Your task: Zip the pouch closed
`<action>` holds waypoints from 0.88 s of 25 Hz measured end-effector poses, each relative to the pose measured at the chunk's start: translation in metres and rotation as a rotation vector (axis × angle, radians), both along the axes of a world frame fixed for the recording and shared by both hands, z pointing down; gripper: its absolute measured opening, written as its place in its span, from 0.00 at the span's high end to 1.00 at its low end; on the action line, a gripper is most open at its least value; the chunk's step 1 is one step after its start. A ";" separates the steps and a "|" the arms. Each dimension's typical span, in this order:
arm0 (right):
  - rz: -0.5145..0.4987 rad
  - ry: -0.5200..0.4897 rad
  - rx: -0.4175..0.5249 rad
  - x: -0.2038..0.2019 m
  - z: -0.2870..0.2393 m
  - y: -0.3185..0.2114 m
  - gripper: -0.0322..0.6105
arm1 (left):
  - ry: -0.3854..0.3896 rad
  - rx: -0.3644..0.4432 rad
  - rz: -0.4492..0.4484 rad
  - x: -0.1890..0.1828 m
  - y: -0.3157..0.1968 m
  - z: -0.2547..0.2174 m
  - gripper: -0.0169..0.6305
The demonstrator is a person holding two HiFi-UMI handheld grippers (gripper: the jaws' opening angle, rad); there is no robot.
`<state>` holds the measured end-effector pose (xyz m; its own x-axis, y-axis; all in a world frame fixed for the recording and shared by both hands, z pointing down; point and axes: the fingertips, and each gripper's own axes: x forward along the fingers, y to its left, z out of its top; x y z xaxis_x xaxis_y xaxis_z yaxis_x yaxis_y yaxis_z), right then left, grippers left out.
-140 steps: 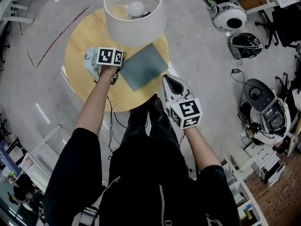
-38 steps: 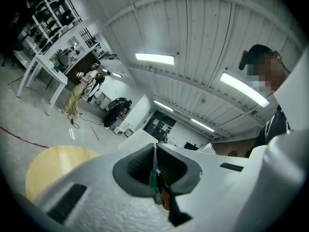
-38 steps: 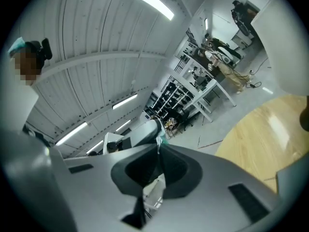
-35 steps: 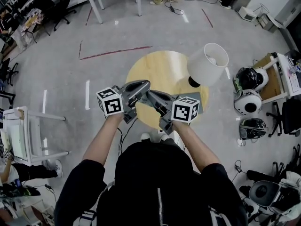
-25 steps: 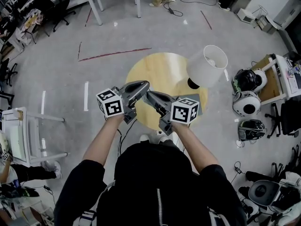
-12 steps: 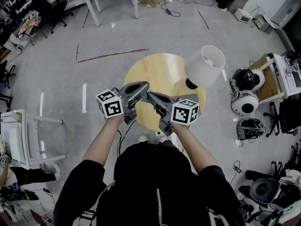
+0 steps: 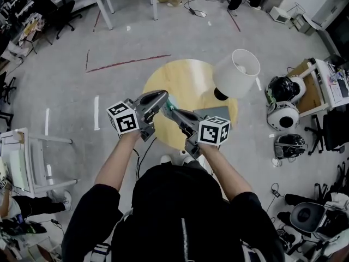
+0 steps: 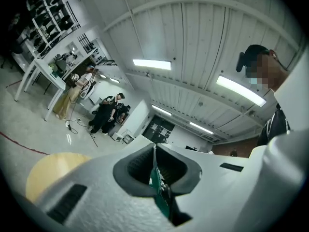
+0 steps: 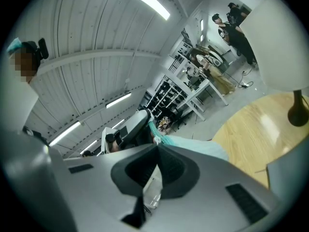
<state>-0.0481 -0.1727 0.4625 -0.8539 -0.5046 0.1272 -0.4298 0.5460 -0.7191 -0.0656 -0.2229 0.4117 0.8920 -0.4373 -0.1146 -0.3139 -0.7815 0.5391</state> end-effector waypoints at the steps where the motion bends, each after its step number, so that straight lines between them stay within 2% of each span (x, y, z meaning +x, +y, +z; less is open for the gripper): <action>1: 0.001 -0.001 0.000 -0.001 -0.001 0.000 0.94 | 0.001 0.000 -0.003 -0.001 -0.001 0.000 0.96; 5: 0.002 -0.003 0.005 -0.002 -0.002 -0.002 0.94 | -0.003 0.011 0.000 -0.003 -0.003 -0.001 0.96; 9: 0.004 0.009 -0.009 -0.002 0.006 0.002 0.94 | 0.052 -0.014 -0.038 -0.016 -0.008 -0.006 0.96; 22: 0.011 0.012 -0.028 -0.018 0.018 0.007 0.94 | 0.057 -0.004 -0.064 -0.047 -0.013 -0.010 0.96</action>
